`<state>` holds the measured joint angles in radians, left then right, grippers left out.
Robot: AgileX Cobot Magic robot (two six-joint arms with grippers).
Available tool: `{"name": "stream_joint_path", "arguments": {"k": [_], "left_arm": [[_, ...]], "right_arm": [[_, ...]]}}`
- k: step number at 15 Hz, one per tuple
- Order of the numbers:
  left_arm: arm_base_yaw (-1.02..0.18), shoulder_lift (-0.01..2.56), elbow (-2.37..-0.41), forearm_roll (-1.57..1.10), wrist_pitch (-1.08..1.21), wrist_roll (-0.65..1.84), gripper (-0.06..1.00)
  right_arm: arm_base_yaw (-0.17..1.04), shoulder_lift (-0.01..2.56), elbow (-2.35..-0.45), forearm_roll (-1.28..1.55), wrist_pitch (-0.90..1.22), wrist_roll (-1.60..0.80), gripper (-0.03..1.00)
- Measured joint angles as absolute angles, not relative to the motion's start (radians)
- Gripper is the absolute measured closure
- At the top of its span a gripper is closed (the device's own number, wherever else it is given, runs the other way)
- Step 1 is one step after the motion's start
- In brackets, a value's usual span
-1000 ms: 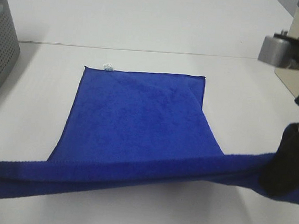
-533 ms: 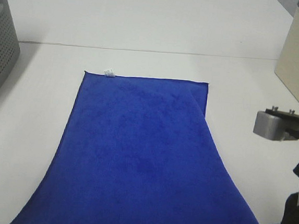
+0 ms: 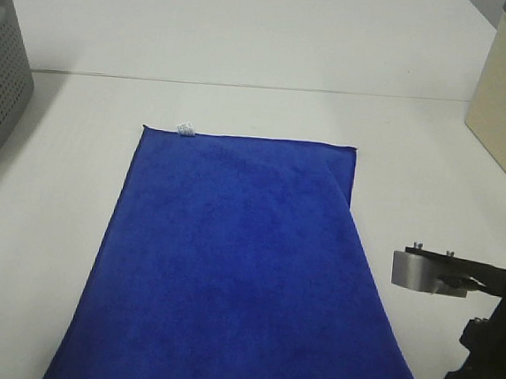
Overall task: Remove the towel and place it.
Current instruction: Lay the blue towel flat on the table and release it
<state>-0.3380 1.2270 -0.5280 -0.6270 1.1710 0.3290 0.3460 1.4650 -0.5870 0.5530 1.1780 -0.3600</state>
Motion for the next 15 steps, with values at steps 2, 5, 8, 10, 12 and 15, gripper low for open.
{"name": "stream_joint_path", "arguments": {"k": [2,5,8,10,12,15], "left_arm": [[-0.338,1.267,-0.528,-0.627,1.171,0.329,0.94],[-0.338,1.316,-0.528,-0.629,1.17,0.329,0.94],[-0.338,1.374,-0.528,-0.637,1.169,0.32,0.94],[-0.338,1.386,-0.53,-0.648,1.169,0.303,0.94],[-0.338,1.411,-0.537,-0.648,1.165,0.301,0.94],[-0.338,1.535,-0.563,-0.637,1.153,0.323,0.94]], "right_arm": [[0.346,1.534,-0.587,0.561,1.176,-0.366,0.95],[0.346,1.605,-0.586,0.569,1.174,-0.366,0.95],[0.346,1.672,-0.586,0.573,1.165,-0.366,0.95],[0.345,1.701,-0.587,0.573,1.152,-0.366,0.95],[0.345,1.738,-0.587,0.574,1.143,-0.373,0.95],[0.345,1.834,-0.621,0.575,1.143,-0.385,0.95]]}}
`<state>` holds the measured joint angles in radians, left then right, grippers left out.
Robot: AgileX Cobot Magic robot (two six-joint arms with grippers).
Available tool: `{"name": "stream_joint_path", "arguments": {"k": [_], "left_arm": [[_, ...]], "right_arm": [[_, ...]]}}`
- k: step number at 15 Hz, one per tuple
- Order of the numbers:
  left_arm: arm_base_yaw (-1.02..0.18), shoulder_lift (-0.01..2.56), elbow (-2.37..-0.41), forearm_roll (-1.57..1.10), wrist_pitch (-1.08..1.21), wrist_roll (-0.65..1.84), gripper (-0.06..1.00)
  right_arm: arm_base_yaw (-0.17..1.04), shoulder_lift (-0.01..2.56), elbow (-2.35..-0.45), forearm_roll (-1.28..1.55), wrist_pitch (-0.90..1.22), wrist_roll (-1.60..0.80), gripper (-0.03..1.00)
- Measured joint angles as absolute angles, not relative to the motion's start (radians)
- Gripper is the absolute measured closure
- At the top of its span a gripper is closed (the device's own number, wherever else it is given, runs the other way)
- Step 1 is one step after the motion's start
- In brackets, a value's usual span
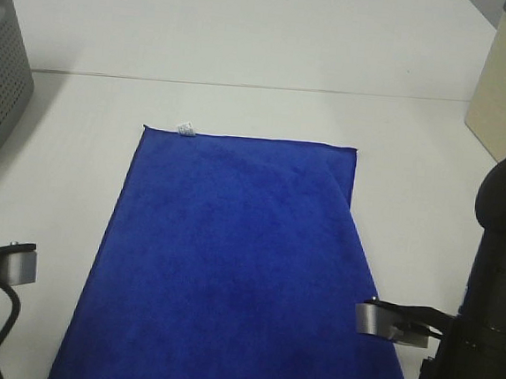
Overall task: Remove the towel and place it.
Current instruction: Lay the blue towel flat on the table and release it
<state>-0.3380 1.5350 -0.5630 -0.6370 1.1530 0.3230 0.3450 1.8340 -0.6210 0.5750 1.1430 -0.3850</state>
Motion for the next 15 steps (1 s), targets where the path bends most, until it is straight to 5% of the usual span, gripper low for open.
{"name": "stream_joint_path", "arguments": {"k": [15], "left_arm": [[-0.338,1.973,-0.791,-0.577,1.126,0.436,0.94]], "right_arm": [[0.344,1.976,-0.692,0.533,1.106,-0.391,0.95]]}}
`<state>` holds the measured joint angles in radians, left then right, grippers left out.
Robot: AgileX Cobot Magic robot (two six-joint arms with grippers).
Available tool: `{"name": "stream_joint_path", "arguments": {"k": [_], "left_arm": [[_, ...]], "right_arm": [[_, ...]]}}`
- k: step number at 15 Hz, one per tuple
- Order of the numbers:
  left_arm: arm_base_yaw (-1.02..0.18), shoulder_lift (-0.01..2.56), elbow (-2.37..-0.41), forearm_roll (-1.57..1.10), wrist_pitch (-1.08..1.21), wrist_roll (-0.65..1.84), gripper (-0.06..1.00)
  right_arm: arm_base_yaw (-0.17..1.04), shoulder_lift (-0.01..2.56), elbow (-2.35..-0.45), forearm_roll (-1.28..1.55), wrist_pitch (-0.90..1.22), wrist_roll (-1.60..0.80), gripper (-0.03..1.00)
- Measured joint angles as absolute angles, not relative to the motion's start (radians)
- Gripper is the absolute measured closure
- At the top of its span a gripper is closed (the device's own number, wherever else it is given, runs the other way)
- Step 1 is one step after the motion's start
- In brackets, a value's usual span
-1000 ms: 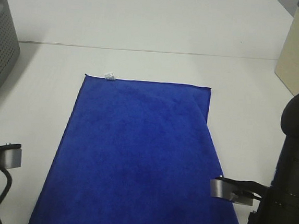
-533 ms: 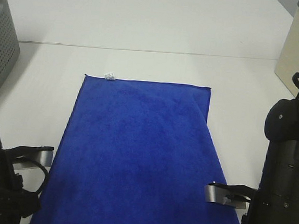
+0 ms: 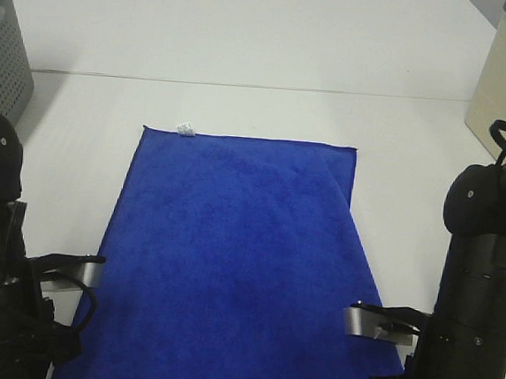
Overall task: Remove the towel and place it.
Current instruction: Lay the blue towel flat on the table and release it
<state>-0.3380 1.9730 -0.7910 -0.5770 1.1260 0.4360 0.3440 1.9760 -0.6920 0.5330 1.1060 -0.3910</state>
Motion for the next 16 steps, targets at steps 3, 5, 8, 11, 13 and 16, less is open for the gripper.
{"name": "stream_joint_path", "arguments": {"k": [3,5,8,11,13,16], "left_arm": [[-0.338,1.973,-0.791,-0.574,1.128,0.437,0.94],[-0.338,1.973,-0.791,-0.569,1.141,0.437,0.94],[-0.338,1.973,-0.791,-0.564,1.15,0.437,0.94],[-0.338,1.973,-0.791,-0.562,1.152,0.437,0.94],[-0.338,1.973,-0.791,-0.565,1.161,0.437,0.94],[-0.337,1.973,-0.791,-0.566,1.169,0.437,0.93]], "right_arm": [[0.344,1.976,-0.692,0.54,1.109,-0.391,0.95],[0.344,1.976,-0.692,0.552,1.119,-0.391,0.95],[0.344,1.976,-0.692,0.565,1.132,-0.391,0.95],[0.344,1.976,-0.692,0.572,1.15,-0.391,0.95],[0.344,1.976,-0.692,0.572,1.151,-0.391,0.94],[0.344,1.976,-0.692,0.571,1.152,-0.391,0.87]]}}
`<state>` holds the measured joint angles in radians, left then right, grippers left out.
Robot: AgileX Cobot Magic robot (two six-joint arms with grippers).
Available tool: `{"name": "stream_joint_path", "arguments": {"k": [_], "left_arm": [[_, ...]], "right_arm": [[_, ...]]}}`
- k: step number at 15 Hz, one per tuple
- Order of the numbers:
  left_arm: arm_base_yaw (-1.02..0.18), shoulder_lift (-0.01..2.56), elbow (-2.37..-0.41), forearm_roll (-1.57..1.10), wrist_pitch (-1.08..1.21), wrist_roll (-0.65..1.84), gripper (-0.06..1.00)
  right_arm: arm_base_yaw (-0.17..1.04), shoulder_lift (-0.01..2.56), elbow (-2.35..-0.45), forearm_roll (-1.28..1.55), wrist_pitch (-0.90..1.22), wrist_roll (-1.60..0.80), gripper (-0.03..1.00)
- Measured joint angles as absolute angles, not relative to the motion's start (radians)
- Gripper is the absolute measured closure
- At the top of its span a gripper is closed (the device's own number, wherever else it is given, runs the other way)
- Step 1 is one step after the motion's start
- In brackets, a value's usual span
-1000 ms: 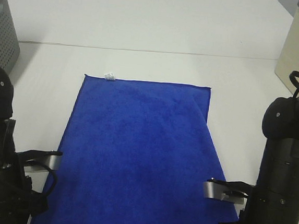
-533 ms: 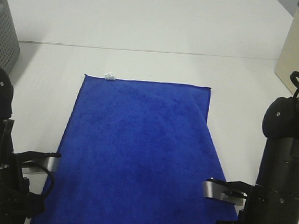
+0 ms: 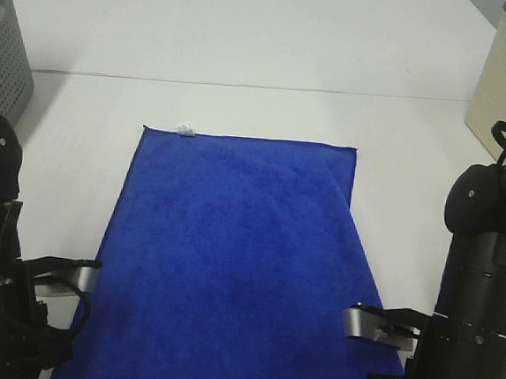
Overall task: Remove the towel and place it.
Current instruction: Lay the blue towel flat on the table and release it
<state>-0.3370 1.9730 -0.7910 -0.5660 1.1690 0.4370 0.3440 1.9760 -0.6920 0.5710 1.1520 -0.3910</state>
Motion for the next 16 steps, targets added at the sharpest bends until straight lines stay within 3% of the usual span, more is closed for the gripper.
{"name": "stream_joint_path", "arguments": {"k": [3,4,6,11,16], "left_arm": [[-0.337,1.973,-0.791,-0.558,1.174,0.437,0.88],[-0.337,1.973,-0.791,-0.557,1.18,0.437,0.82],[-0.337,1.973,-0.791,-0.558,1.184,0.437,0.76],[-0.337,1.973,-0.791,-0.613,1.206,0.437,0.47],[-0.337,1.895,-0.808,-0.621,1.208,0.437,0.44]], "right_arm": [[0.343,1.976,-0.691,0.571,1.159,-0.394,0.8],[0.343,1.976,-0.691,0.568,1.169,-0.4,0.74],[0.343,1.976,-0.691,0.567,1.173,-0.4,0.7],[0.343,1.976,-0.691,0.613,1.18,-0.4,0.36],[0.343,1.973,-0.743,0.613,1.204,-0.4,0.33]]}}
